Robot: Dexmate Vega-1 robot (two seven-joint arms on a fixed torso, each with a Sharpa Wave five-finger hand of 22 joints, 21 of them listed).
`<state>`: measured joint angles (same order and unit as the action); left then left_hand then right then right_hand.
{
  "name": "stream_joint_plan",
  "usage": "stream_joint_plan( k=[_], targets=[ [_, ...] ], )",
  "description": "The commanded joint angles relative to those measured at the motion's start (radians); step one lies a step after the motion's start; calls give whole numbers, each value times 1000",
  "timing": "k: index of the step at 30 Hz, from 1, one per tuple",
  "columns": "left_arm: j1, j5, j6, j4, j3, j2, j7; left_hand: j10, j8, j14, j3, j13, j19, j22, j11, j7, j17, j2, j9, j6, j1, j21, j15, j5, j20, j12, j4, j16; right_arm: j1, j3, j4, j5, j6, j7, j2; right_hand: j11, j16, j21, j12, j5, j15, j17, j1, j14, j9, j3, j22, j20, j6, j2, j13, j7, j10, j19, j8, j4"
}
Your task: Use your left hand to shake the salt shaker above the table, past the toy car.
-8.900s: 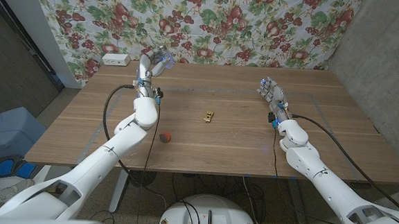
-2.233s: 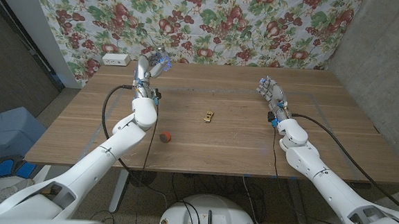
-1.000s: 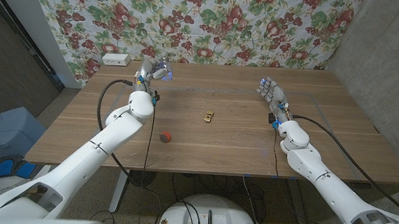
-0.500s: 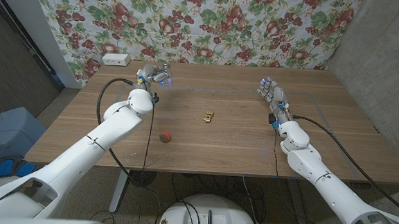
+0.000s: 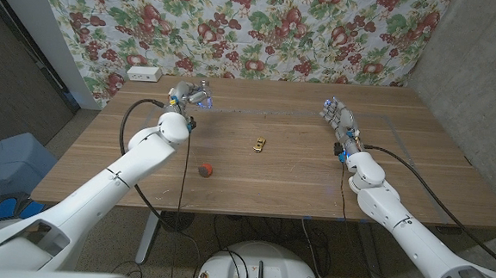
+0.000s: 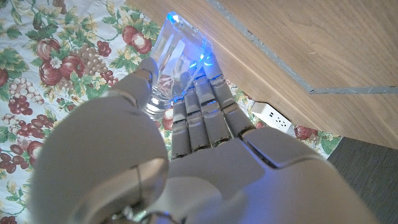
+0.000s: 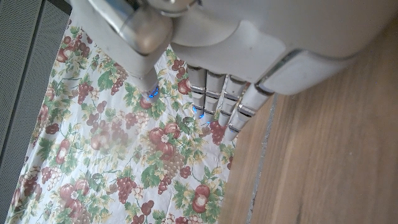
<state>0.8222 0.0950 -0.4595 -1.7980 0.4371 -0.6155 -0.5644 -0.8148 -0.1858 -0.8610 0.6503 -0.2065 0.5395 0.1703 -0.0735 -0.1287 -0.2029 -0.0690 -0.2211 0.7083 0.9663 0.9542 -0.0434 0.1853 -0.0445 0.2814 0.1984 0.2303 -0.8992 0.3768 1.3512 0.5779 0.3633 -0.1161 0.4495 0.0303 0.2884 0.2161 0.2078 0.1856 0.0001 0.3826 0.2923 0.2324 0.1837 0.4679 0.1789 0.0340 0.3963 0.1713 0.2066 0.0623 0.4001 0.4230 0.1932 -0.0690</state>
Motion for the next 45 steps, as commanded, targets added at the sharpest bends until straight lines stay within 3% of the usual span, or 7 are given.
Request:
stream_joint_plan(
  k=[1, 16, 32, 45],
  targets=[
    [12, -56, 203, 148, 5, 53, -130, -278, -5, -59, 18, -5, 3, 4, 231, 89, -2, -89, -2, 214, 72, 6, -188, 4, -94, 3, -17, -1, -1, 1, -1, 0, 3, 3, 0, 3, -2, -4, 1, 7, 3, 3, -10, 7, 4, 10, 3, 0, 9, 1, 6, -2, 6, 5, 3, 0],
    [-21, -153, 383, 341, 33, 109, -244, -277, -4, -58, 18, -5, 0, 4, 235, 95, -2, -90, -2, 212, 71, 6, -188, 4, -94, 0, -17, -1, 19, 7, -17, -3, -2, 9, -6, -1, -2, -4, 0, 7, 3, 3, -11, 7, 4, 10, 3, 0, 9, 1, 5, -1, 4, 4, 3, 1],
    [-55, -201, 457, 501, 62, 155, -329, -269, -3, -53, 20, -5, -4, 4, 238, 96, -3, -91, -2, 208, 72, 6, -189, 3, -97, -4, -17, -3, 26, 9, -22, -2, -12, 6, -9, 0, -3, -4, 1, 7, 3, 4, -11, 7, 4, 10, 3, -1, 9, 1, 5, -2, 6, 5, 3, 1],
    [-77, -205, 458, 580, 83, 182, -369, -262, -2, -48, 21, -6, -6, 4, 237, 102, -2, -92, -2, 203, 71, 7, -188, 2, -98, -8, -18, -6, 28, 11, -22, -3, -17, 6, -7, 0, -3, -4, 1, 7, 3, 4, -11, 7, 4, 10, 3, -1, 8, 1, 5, -1, 6, 5, 3, 1]
  ],
)
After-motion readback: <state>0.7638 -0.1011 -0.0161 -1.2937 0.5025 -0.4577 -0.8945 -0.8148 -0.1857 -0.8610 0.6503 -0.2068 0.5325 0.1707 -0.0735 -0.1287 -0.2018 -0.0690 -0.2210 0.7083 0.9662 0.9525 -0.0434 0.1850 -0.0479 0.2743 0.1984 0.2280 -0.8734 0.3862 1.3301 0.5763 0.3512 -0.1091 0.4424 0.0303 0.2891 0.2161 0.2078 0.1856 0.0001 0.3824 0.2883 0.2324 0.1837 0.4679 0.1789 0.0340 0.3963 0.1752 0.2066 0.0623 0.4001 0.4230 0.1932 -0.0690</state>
